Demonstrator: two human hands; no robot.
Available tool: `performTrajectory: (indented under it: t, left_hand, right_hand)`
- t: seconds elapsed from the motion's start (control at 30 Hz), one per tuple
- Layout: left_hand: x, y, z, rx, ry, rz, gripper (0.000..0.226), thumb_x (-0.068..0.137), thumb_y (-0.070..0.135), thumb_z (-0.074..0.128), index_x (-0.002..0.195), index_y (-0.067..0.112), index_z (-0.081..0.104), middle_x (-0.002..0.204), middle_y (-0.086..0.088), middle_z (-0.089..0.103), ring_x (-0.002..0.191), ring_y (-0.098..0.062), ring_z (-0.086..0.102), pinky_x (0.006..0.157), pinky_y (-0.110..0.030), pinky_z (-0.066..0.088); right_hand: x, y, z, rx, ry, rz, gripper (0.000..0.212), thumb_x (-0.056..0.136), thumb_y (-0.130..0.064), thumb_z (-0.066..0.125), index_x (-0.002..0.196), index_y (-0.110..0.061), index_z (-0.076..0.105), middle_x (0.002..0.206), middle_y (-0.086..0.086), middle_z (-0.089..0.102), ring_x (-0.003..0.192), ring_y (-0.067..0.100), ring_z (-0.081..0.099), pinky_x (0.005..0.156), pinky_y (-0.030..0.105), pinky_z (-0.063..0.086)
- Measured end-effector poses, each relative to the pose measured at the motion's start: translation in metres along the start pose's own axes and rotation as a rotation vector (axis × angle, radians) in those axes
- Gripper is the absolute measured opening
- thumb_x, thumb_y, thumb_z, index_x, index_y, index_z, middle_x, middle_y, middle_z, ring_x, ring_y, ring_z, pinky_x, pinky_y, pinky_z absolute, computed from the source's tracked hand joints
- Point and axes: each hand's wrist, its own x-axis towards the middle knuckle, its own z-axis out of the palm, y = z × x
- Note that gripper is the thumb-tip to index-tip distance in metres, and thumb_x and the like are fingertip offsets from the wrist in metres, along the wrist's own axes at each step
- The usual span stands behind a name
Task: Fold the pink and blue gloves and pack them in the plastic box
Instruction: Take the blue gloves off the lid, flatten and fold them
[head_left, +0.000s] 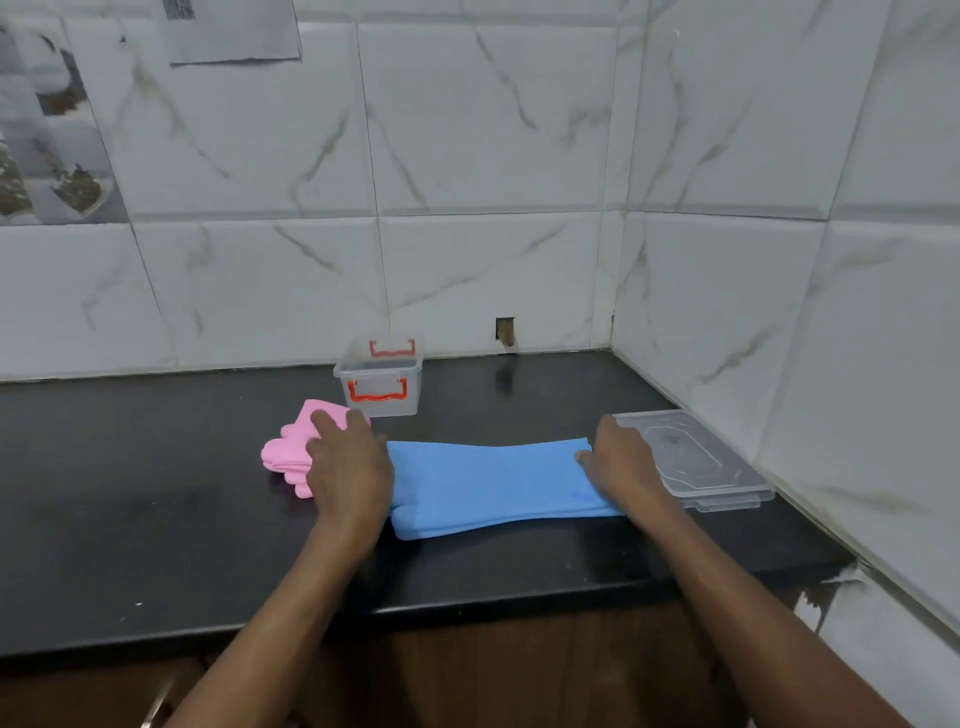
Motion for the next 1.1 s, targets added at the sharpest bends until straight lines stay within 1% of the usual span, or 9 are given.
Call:
performTrajectory:
  t: [0.1, 0.2, 0.3, 0.4, 0.5, 0.7, 0.87, 0.97, 1.1]
  left_hand:
    - [-0.006, 0.012, -0.001, -0.011, 0.050, 0.360, 0.025, 0.096, 0.023, 0.054, 0.112, 0.012, 0.069, 0.138, -0.015, 0.050, 0.126, -0.037, 0.045, 0.100, -0.046, 0.037]
    - [-0.023, 0.029, 0.012, -0.104, -0.384, 0.761, 0.041, 0.102, 0.034, 0.044, 0.139, 0.020, 0.054, 0.158, -0.002, 0.032, 0.145, -0.022, 0.028, 0.120, -0.036, 0.017]
    - [-0.049, 0.041, 0.038, 0.066, -0.566, 1.044, 0.057, 0.102, 0.051, 0.028, 0.154, 0.025, 0.027, 0.164, 0.003, 0.011, 0.152, -0.016, 0.006, 0.122, -0.036, 0.000]
    - [-0.056, 0.047, 0.051, 0.027, -0.626, 1.020, 0.060, 0.102, 0.055, 0.022, 0.155, 0.029, 0.017, 0.164, 0.005, 0.009, 0.152, -0.014, 0.001, 0.122, -0.035, -0.003]
    - [-0.054, 0.049, 0.052, -0.018, -0.665, 1.004, 0.055, 0.102, 0.053, 0.021, 0.154, 0.035, 0.018, 0.164, 0.010, 0.009, 0.151, -0.010, -0.001, 0.122, -0.035, -0.005]
    - [-0.054, 0.045, 0.052, -0.010, -0.707, 1.073, 0.051, 0.102, 0.054, 0.017, 0.152, 0.045, 0.011, 0.163, 0.017, 0.003, 0.151, -0.011, -0.007, 0.122, -0.041, -0.010]
    - [-0.052, 0.044, 0.052, -0.031, -0.720, 1.107, 0.050, 0.102, 0.054, 0.019, 0.151, 0.048, 0.013, 0.163, 0.017, 0.006, 0.151, -0.009, -0.004, 0.119, -0.040, -0.012]
    - [-0.049, 0.045, 0.046, -0.177, -0.775, 0.998, 0.052, 0.102, 0.053, 0.025, 0.152, 0.042, 0.019, 0.163, 0.014, 0.012, 0.150, -0.005, 0.002, 0.118, -0.035, -0.011]
    - [-0.034, 0.039, 0.043, 0.051, -0.525, 0.773, 0.062, 0.100, 0.058, 0.016, 0.155, 0.030, 0.019, 0.165, 0.004, 0.009, 0.152, -0.015, 0.000, 0.119, -0.046, -0.014]
  right_hand:
    - [-0.011, 0.005, -0.007, -0.084, 0.009, 0.025, 0.021, 0.091, -0.026, 0.060, 0.099, -0.008, 0.054, 0.106, 0.013, 0.064, 0.096, 0.031, 0.060, 0.069, 0.029, 0.038]
    - [-0.026, 0.006, -0.014, -0.165, 0.052, 0.071, 0.016, 0.091, -0.024, 0.060, 0.086, -0.012, 0.050, 0.102, 0.011, 0.066, 0.084, 0.028, 0.057, 0.066, 0.028, 0.038]
    - [-0.042, 0.007, -0.017, -0.155, 0.086, 0.124, 0.021, 0.091, -0.030, 0.059, 0.083, -0.014, 0.048, 0.102, 0.010, 0.066, 0.088, 0.030, 0.060, 0.066, 0.029, 0.037]
    - [-0.053, 0.002, -0.014, -0.105, 0.096, 0.192, 0.029, 0.092, -0.042, 0.057, 0.097, -0.013, 0.060, 0.106, 0.009, 0.066, 0.086, 0.027, 0.058, 0.066, 0.029, 0.036]
    - [-0.056, -0.005, -0.008, -0.061, 0.082, 0.237, 0.042, 0.093, -0.049, 0.052, 0.111, -0.013, 0.061, 0.115, 0.009, 0.065, 0.103, 0.029, 0.061, 0.070, 0.031, 0.036]
    - [-0.058, -0.016, -0.001, -0.010, 0.052, 0.302, 0.057, 0.089, -0.063, 0.047, 0.117, -0.015, 0.060, 0.116, 0.007, 0.065, 0.104, 0.026, 0.061, 0.071, 0.031, 0.038]
    - [-0.066, -0.024, 0.003, -0.018, 0.152, 0.340, 0.027, 0.092, -0.034, 0.054, 0.104, -0.012, 0.063, 0.101, 0.008, 0.066, 0.081, 0.023, 0.055, 0.064, 0.029, 0.038]
    - [-0.068, -0.020, 0.007, 0.003, 0.163, 0.310, 0.019, 0.094, -0.022, 0.050, 0.099, -0.008, 0.061, 0.098, 0.011, 0.065, 0.081, 0.025, 0.057, 0.063, 0.029, 0.038]
    - [-0.062, -0.013, 0.009, 0.076, 0.182, 0.286, 0.019, 0.093, -0.016, 0.047, 0.081, -0.005, 0.056, 0.084, 0.011, 0.059, 0.070, 0.024, 0.051, 0.059, 0.029, 0.038]
